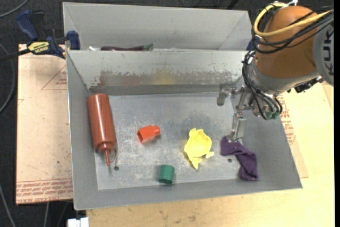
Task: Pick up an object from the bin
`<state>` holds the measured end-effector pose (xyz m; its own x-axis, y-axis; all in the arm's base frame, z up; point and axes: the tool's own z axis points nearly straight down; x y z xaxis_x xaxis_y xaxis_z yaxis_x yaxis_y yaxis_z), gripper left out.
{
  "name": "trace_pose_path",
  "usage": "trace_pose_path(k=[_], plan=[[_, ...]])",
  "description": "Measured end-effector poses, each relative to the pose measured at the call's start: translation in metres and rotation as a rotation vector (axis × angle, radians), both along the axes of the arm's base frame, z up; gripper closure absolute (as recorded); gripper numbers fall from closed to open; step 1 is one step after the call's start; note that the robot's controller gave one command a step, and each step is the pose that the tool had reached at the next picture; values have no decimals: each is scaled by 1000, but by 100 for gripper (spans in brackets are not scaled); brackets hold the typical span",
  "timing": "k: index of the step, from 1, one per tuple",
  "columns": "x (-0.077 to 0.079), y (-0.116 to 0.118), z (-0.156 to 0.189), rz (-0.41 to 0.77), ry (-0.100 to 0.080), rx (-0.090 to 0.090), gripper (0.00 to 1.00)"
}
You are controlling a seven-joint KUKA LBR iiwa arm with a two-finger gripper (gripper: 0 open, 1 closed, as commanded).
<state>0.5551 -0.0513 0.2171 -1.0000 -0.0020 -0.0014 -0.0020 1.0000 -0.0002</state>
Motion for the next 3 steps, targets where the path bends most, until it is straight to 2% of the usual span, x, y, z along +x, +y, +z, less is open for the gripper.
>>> trace_pose_path(k=[1,2,3], plan=[[0,0,0,0,0,0,0],[-2,26,-54,20,-7,-1,0],[-5,-1,-99,85,-2,4,0]])
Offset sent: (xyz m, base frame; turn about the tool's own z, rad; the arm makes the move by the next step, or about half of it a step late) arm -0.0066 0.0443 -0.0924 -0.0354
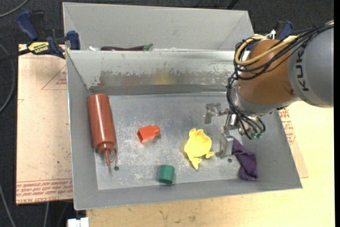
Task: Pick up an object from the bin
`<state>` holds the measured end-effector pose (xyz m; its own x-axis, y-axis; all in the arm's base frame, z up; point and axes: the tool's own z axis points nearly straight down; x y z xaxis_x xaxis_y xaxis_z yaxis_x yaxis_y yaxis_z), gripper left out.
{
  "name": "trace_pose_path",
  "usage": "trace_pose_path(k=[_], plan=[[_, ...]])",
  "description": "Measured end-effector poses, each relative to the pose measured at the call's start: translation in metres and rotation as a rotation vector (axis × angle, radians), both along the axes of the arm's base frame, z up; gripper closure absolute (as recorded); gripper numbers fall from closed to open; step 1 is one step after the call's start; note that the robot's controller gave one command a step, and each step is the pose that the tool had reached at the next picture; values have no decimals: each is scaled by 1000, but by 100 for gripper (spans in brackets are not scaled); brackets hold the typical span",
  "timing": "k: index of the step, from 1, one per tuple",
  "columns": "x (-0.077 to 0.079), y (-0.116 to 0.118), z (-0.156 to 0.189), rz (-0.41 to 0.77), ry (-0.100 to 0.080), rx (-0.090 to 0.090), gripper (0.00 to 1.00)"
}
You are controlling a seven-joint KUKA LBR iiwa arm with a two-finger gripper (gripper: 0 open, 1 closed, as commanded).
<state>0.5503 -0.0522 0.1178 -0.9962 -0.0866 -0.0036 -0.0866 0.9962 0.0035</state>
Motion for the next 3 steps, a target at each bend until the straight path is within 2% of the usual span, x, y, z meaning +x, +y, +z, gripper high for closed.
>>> trace_pose_path(k=[1,2,3], plan=[[-10,0,-23,145,-2,-9,0],[-7,47,-43,320,-3,-1,0],[20,52,-45,381,-5,-9,100]])
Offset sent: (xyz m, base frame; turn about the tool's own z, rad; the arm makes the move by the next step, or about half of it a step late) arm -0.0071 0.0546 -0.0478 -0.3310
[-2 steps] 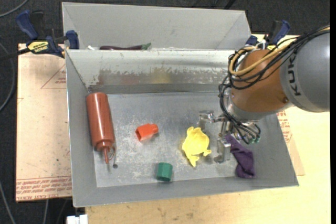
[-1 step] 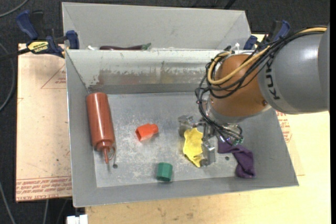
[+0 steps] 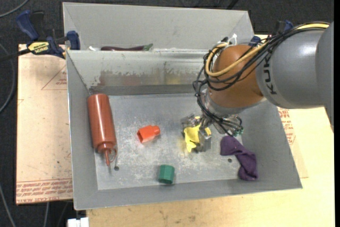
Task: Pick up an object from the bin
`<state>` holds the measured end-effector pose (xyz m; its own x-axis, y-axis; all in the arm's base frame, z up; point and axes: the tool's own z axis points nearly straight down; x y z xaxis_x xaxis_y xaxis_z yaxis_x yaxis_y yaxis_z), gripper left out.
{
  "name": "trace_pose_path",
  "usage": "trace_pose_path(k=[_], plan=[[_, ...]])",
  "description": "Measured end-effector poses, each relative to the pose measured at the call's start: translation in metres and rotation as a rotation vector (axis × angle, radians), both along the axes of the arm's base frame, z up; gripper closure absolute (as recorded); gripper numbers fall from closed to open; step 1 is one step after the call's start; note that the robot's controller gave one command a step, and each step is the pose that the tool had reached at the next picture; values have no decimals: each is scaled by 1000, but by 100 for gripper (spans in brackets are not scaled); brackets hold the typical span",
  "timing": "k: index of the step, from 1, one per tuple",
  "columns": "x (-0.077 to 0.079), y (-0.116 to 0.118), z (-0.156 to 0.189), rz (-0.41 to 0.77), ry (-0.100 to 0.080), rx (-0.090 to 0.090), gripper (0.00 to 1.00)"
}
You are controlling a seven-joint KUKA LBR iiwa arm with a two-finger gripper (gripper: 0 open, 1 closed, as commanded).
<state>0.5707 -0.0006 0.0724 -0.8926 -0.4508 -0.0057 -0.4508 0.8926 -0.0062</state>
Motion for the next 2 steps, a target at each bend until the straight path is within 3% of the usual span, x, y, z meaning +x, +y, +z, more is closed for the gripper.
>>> trace_pose_path(k=[1,2], plan=[[0,0,0,0,0,0,100],[1,-18,198,-9,-12,0,100]])
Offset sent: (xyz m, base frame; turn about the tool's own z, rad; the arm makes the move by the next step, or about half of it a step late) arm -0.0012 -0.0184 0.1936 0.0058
